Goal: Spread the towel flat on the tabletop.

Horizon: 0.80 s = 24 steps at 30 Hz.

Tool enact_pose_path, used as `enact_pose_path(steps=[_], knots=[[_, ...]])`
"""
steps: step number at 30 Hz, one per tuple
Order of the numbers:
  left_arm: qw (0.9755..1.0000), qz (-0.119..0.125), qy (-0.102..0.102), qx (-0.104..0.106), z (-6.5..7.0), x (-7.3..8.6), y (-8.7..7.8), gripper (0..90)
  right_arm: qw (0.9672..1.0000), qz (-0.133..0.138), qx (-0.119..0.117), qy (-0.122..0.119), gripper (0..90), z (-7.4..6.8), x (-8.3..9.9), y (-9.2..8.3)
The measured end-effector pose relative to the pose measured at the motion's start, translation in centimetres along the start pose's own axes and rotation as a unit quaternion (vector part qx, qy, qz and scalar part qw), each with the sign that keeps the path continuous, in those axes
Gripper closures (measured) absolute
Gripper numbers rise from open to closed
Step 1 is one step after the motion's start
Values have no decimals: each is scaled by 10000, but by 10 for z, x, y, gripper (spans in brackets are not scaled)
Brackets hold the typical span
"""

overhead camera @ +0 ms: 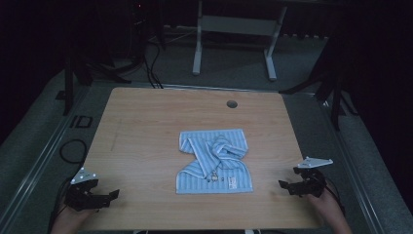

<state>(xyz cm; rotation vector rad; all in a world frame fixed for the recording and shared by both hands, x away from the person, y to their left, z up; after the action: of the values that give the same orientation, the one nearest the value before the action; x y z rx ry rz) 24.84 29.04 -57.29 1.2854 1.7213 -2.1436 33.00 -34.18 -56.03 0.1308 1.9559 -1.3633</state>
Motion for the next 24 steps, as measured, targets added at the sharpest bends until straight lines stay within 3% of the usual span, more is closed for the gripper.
enact_pose_path(steps=[8, 10, 12, 13, 24], knots=[[9995, -118, 222, 192, 13, -19, 10, 54, 9994, -60, -232, -262, 133, -18, -12, 10], [9988, -180, 326, 323, 20, -27, 19, 54, 9987, -145, -389, -297, 136, -25, -18, 14], [9981, -255, 423, 371, 25, -32, 25, 54, 9984, -123, -396, -375, 141, -29, -21, 16], [9973, -267, 470, 495, 29, -37, 30, 54, 9982, -132, -406, -418, 144, -30, -23, 17], [9924, -476, 789, 819, 53, -58, 56, 54, 9952, -241, -629, -710, 173, -51, -40, 28]])
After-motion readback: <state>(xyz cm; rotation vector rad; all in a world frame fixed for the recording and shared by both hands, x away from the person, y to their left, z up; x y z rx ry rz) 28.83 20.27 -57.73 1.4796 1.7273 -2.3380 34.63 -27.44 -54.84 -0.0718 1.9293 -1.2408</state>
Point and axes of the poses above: each handheld gripper's, and its own axes: y roughly forward along the jaws, x roughly out of its underside, z roughly to its right, the point moved 5 cm from there along y, roughly forward along the jaws, and after that the axes turned 12 degrees about y, right-handed, at the moved point
